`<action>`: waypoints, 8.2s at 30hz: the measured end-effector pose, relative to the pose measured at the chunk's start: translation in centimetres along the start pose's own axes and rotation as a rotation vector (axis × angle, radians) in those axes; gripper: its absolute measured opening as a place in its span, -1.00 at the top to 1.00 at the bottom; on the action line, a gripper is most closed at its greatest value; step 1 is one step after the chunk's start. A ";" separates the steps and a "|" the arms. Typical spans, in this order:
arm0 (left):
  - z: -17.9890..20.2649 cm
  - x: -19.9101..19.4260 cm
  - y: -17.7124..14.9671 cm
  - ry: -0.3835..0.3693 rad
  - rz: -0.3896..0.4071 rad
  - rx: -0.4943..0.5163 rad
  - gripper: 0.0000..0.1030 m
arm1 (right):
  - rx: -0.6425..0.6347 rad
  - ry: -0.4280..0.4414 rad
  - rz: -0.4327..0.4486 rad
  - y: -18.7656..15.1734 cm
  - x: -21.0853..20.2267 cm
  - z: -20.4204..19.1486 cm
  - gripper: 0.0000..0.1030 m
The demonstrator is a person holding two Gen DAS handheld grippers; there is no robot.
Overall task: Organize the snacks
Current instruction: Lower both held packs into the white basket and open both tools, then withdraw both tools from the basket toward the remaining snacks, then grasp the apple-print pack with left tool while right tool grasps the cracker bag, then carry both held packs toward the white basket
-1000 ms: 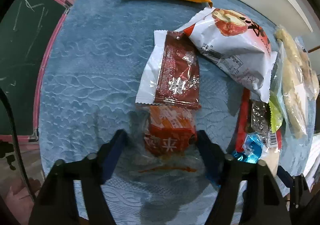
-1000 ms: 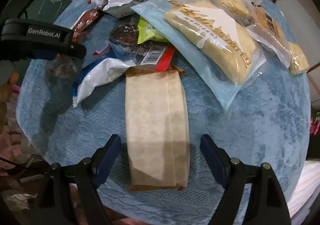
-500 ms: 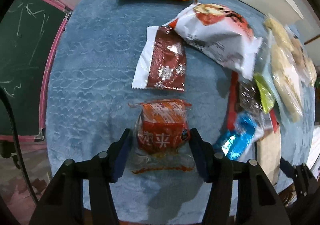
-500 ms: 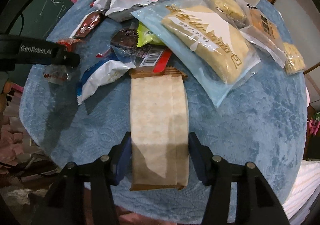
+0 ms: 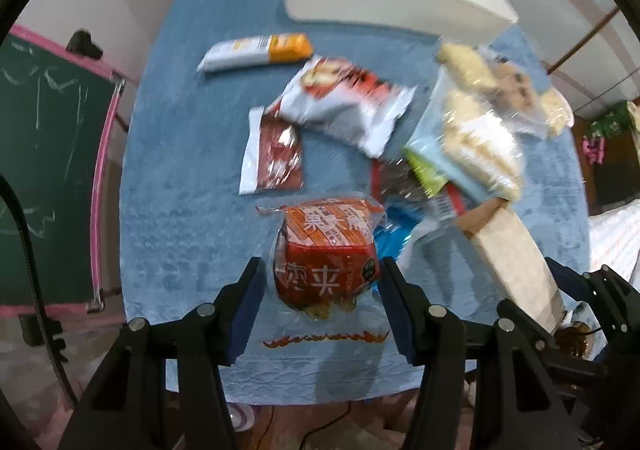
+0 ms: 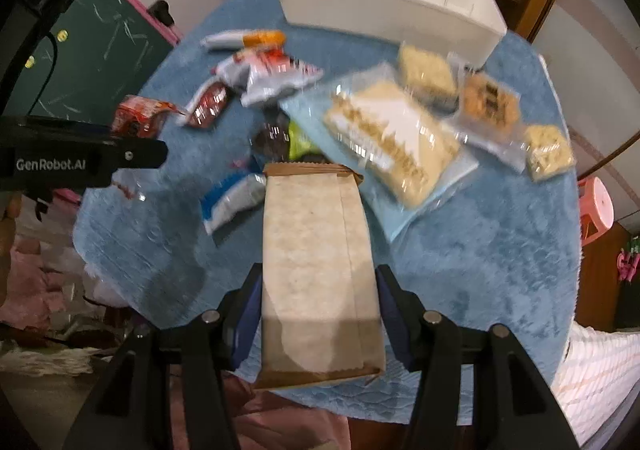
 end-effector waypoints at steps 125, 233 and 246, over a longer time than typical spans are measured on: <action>-4.0 -13.2 14.2 0.083 0.410 -0.012 -0.75 | 0.216 0.105 0.429 18.4 -14.0 5.1 -0.32; -0.1 -11.4 31.7 0.186 0.389 0.029 0.14 | 0.340 0.290 0.454 31.9 -11.9 10.6 0.38; -1.5 -6.5 34.9 0.262 0.350 -0.018 -0.85 | 0.446 0.253 0.323 36.4 -4.0 12.0 -0.27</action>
Point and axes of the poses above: each gripper's, at about its wrist camera, not at the fingertips, and x roughly the way its jaws point, z to its right, y to its top, the point moved 7 cm from there along x, roughly the way its jaws point, and after that the axes turned 11 degrees about x, right-handed, at the moved point
